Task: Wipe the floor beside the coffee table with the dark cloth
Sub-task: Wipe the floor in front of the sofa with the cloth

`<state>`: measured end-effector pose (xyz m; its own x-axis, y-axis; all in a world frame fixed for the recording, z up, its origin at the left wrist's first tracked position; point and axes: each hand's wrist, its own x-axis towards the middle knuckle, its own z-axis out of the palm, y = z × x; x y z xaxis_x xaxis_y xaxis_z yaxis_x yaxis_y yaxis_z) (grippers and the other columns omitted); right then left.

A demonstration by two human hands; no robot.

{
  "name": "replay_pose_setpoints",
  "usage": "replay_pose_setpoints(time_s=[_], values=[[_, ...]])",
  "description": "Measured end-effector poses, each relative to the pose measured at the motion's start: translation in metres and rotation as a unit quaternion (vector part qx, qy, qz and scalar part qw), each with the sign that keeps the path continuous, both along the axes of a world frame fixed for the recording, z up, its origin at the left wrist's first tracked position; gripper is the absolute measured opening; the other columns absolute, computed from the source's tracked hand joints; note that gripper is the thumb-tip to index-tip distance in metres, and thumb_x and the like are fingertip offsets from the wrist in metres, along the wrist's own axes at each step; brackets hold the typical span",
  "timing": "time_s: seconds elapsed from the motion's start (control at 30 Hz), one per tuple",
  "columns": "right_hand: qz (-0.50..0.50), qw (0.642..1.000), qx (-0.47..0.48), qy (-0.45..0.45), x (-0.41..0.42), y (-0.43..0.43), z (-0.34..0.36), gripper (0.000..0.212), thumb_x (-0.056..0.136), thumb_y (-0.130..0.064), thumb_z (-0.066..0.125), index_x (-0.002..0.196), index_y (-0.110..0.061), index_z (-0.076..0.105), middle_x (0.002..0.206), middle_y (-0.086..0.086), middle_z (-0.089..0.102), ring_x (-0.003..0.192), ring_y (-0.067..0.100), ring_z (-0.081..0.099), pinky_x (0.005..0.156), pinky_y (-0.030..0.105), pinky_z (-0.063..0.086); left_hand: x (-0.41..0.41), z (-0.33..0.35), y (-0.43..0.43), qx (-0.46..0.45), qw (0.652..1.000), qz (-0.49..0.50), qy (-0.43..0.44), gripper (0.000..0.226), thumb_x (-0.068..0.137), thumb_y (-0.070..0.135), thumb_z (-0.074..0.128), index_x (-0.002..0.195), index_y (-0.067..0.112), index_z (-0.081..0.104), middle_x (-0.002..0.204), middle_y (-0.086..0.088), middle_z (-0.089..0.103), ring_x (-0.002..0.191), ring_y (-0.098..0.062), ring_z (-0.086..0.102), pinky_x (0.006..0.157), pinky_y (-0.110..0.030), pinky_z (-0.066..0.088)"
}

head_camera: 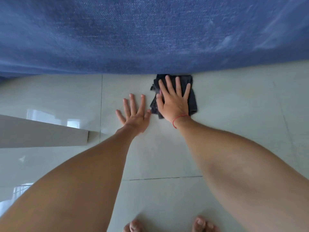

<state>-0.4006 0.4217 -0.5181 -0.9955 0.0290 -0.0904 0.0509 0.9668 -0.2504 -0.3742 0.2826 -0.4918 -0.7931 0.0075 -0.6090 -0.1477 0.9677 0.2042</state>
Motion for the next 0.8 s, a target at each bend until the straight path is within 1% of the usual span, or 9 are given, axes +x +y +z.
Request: replay_pose_setpoints(time_s=[0.1,0.17,0.23,0.33,0.4,0.53,0.6,0.7,0.8], values=[[0.07,0.997,0.004,0.013,0.042,0.008,0.002,0.051,0.094,-0.039,0.035,0.143,-0.029,0.044,0.154,-0.005,0.037,0.145,0.027,0.029,0.117,0.059,0.011,0.0,0.004,0.001,0.004,1.0,0.001,-0.007,0.058,0.098,0.05,0.01,0.145,0.043,-0.024,0.153,0.002,-0.039,0.142,-0.023,-0.035,0.112,-0.056,-0.019],[0.105,0.994,0.01,0.008,0.073,0.026,0.002,0.05,0.094,-0.037,0.037,0.143,-0.03,0.044,0.154,-0.007,0.038,0.144,0.025,0.032,0.118,0.055,0.011,0.001,0.006,0.001,0.008,1.0,0.0,-0.01,0.058,0.098,0.051,0.009,0.145,0.044,-0.025,0.152,0.002,-0.04,0.141,-0.023,-0.036,0.113,-0.056,-0.019],[0.107,0.994,0.025,0.002,0.094,0.054,-0.001,0.05,0.094,-0.037,0.036,0.144,-0.031,0.042,0.154,-0.009,0.037,0.144,0.021,0.032,0.118,0.051,0.011,0.001,0.006,0.0,0.008,1.0,-0.001,-0.009,0.058,0.098,0.051,0.009,0.145,0.043,-0.024,0.153,0.002,-0.04,0.141,-0.023,-0.035,0.113,-0.056,-0.019],[0.016,0.999,0.037,-0.002,0.103,0.092,-0.001,0.053,0.093,-0.039,0.032,0.144,-0.031,0.041,0.155,-0.009,0.035,0.145,0.02,0.031,0.118,0.049,0.012,0.002,0.006,0.0,0.007,1.0,0.001,-0.003,0.058,0.099,0.05,0.01,0.146,0.043,-0.023,0.154,0.002,-0.038,0.142,-0.023,-0.034,0.113,-0.056,-0.019],[-0.061,0.997,0.039,-0.023,0.095,0.101,0.0,0.055,0.094,-0.043,0.026,0.147,-0.032,0.035,0.158,-0.01,0.028,0.147,0.018,0.023,0.118,0.051,0.008,0.002,0.004,-0.001,0.009,1.0,0.001,0.0,0.058,0.099,0.05,0.01,0.146,0.043,-0.022,0.154,0.002,-0.038,0.142,-0.023,-0.034,0.113,-0.056,-0.019],[-0.203,0.978,0.02,-0.041,0.061,0.077,-0.002,0.054,0.099,-0.042,0.025,0.151,-0.032,0.021,0.162,-0.009,0.012,0.151,0.022,0.005,0.117,0.059,-0.003,0.002,0.002,-0.002,0.011,1.0,-0.001,0.001,0.058,0.099,0.05,0.01,0.147,0.043,-0.022,0.154,0.002,-0.038,0.142,-0.023,-0.035,0.113,-0.057,-0.019],[-0.24,0.97,0.01,-0.042,0.042,0.058,-0.002,0.055,0.099,-0.043,0.024,0.152,-0.029,0.018,0.163,-0.005,0.008,0.151,0.028,0.0,0.115,0.062,-0.006,0.001,0.001,-0.001,0.012,1.0,0.001,0.0,0.058,0.099,0.049,0.01,0.147,0.042,-0.021,0.154,0.003,-0.037,0.142,-0.022,-0.034,0.112,-0.057,-0.019],[-0.215,0.976,-0.001,-0.036,0.021,0.03,-0.002,0.056,0.098,-0.042,0.026,0.152,-0.027,0.021,0.163,-0.001,0.011,0.15,0.032,0.002,0.113,0.064,-0.007,0.0,0.0,-0.001,0.01,1.0,0.003,0.002,0.058,0.099,0.048,0.011,0.147,0.043,-0.021,0.154,0.003,-0.037,0.142,-0.022,-0.034,0.112,-0.057,-0.019],[-0.108,0.994,0.007,0.001,0.02,0.009,-0.002,0.053,0.096,-0.039,0.033,0.147,-0.028,0.035,0.159,-0.001,0.027,0.148,0.033,0.018,0.113,0.065,0.001,0.001,-0.002,-0.001,0.008,1.0,0.006,0.004,0.058,0.099,0.048,0.012,0.146,0.044,-0.021,0.154,0.004,-0.037,0.142,-0.022,-0.034,0.111,-0.056,-0.02]])
